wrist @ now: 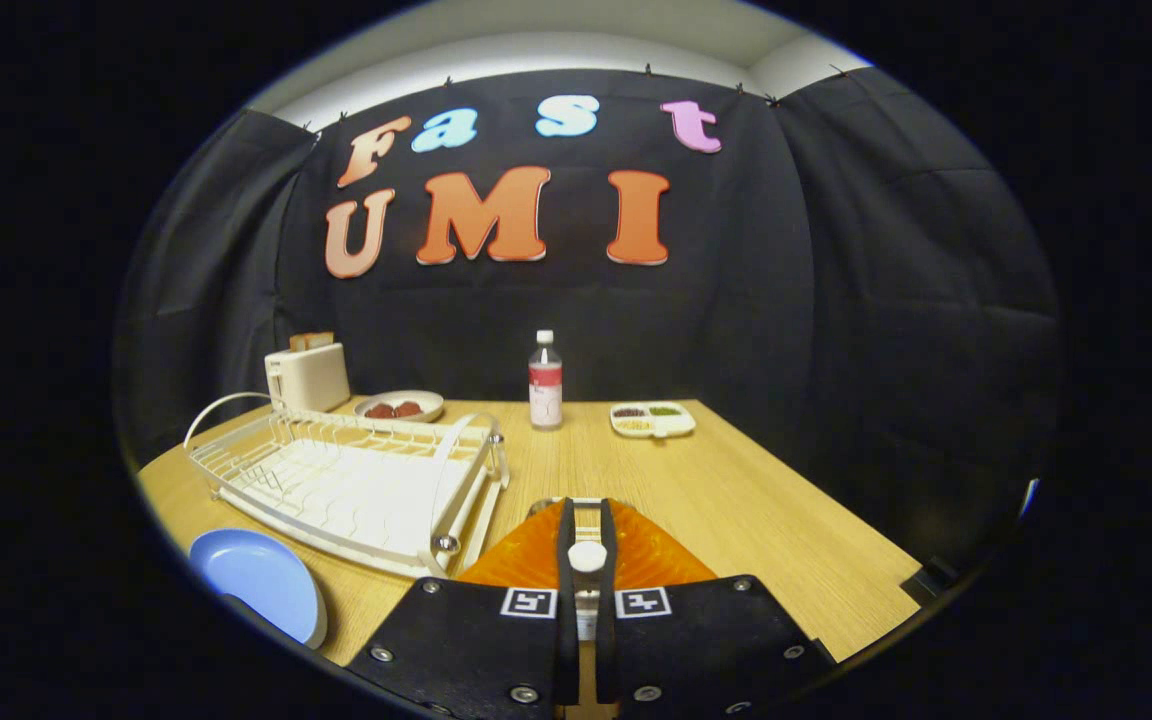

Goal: Take the plate from the dish rack, then take the spoon from the basket and place it into the plate.

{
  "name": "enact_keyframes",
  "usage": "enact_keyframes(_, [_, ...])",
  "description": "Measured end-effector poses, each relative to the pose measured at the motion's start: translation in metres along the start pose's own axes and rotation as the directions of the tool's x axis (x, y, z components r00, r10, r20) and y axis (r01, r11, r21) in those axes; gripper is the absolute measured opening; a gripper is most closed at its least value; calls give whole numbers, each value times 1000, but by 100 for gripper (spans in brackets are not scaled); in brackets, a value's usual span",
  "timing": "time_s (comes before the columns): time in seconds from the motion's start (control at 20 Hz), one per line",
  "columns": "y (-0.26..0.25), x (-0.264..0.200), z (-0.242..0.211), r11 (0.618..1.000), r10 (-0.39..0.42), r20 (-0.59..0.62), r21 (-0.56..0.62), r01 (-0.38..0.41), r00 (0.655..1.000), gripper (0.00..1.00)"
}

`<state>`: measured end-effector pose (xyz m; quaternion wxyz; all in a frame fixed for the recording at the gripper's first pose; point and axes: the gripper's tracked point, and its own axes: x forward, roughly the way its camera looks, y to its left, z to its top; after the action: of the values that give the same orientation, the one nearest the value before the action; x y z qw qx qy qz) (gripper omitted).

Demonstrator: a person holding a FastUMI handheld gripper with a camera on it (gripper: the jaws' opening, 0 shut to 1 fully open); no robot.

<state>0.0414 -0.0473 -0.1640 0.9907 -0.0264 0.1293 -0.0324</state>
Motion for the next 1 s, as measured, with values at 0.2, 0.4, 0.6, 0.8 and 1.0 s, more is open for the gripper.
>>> enact_keyframes(0.2, [-1,-3,7,1000,1,5,-5,-1,1000,6])
enact_keyframes(0.4, [-6,-5,11,1000,-9,-6,0,9,1000,7])
enact_keyframes(0.6, [-2,-8,10,1000,-9,-23,-10,9,1000,6])
enact_keyframes(0.8, [7,-9,30,999,9,15,-38,-8,1000,7])
enact_keyframes(1.0, [-3,-20,35,1000,-15,4,-27,15,1000,7])
